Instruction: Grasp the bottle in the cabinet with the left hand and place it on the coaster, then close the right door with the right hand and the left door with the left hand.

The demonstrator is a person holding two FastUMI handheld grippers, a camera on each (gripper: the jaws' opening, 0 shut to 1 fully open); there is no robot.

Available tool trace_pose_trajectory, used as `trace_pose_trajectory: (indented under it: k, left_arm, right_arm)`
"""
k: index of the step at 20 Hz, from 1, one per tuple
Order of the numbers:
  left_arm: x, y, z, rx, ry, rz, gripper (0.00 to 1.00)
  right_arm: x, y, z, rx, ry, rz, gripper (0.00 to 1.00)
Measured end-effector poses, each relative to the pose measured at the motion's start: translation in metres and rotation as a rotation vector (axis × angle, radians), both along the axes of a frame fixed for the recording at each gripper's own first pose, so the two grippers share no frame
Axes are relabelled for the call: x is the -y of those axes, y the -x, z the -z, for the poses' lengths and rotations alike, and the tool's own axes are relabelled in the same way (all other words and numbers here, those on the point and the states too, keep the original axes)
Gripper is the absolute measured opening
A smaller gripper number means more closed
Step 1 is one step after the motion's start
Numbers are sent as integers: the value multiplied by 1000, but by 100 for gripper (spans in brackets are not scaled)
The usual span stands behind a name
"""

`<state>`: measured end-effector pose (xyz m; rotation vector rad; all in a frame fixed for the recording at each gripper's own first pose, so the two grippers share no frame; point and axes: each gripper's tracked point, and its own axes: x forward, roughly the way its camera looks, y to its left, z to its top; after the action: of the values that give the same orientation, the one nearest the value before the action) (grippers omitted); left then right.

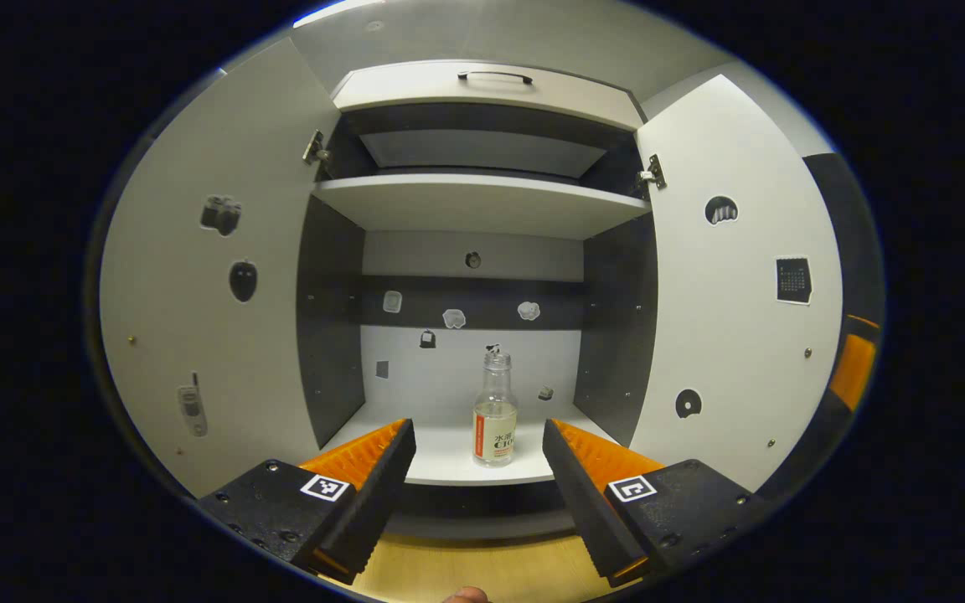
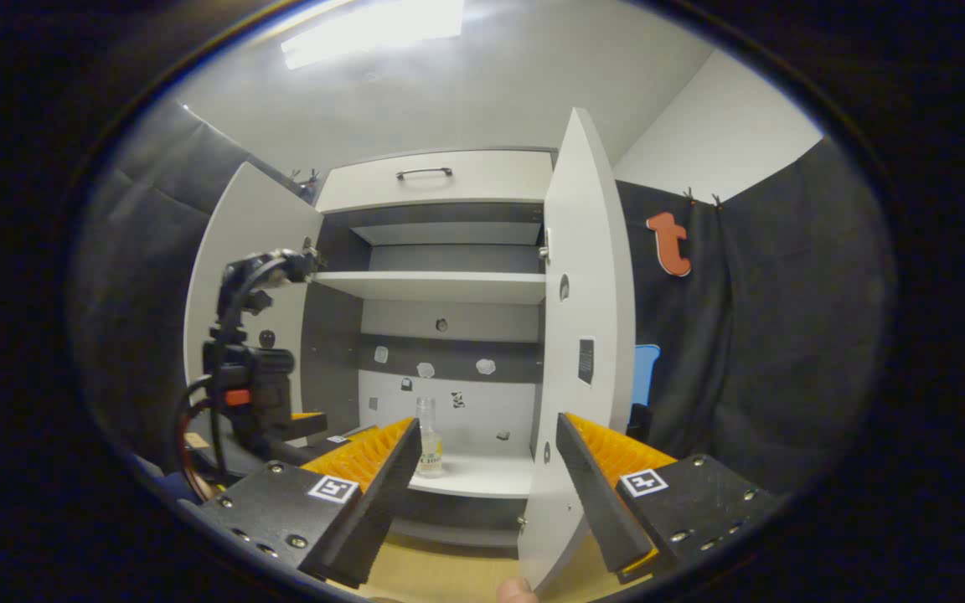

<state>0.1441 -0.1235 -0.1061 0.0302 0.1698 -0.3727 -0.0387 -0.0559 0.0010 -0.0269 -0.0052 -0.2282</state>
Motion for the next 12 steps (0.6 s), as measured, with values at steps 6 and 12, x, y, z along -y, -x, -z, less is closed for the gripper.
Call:
trace_pose_trajectory:
  k: [6, 12]
  left_arm:
    - [44, -85, 25, -57, 20, 60, 96]
    - [71, -153, 59, -92, -41, 63, 96]
  right_arm:
    - [26, 36, -4, 8, 26, 188, 100]
    - [55, 72, -4, 6, 16, 376, 98]
